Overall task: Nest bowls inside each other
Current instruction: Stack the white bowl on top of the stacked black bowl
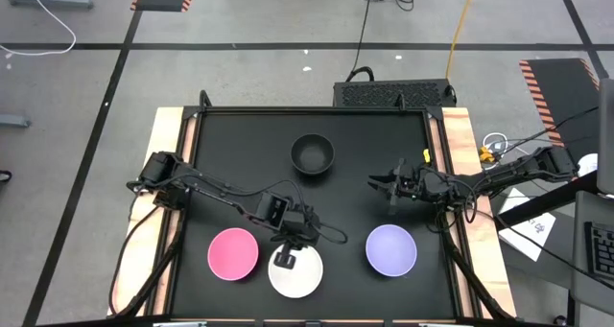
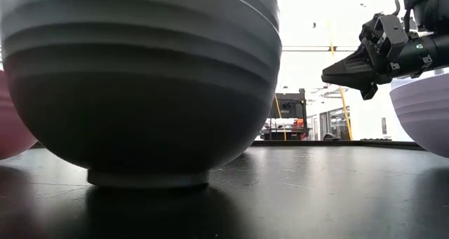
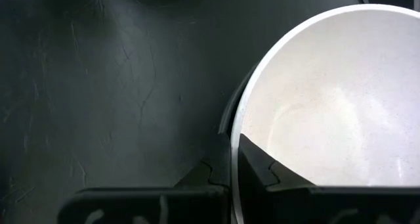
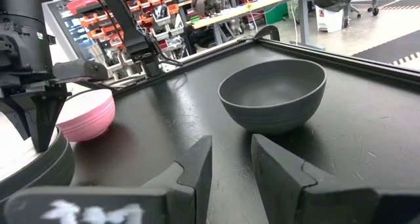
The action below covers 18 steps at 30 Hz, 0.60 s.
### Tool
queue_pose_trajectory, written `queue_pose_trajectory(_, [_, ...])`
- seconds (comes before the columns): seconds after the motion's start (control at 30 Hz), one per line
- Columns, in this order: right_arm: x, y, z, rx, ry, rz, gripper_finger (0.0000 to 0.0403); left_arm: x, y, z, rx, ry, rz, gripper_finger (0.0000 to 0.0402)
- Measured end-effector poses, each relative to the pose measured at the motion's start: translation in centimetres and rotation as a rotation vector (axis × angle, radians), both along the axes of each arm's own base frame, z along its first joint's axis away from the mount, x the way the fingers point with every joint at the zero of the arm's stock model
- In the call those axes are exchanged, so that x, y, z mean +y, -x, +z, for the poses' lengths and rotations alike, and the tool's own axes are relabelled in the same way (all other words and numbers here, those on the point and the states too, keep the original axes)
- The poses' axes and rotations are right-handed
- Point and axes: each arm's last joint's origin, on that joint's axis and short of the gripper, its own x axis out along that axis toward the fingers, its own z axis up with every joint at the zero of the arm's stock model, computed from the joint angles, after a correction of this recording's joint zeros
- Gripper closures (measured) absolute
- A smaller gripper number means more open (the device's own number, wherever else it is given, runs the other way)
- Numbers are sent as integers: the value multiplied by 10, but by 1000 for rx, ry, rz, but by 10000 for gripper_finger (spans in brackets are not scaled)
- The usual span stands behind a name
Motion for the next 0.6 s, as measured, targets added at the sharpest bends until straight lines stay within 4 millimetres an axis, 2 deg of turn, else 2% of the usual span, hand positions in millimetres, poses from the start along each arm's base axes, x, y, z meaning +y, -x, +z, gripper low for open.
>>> queue_pose_trajectory(0.6, [0, 0, 0, -1, 0, 0, 305, 0, 1, 0, 10, 2, 0, 394])
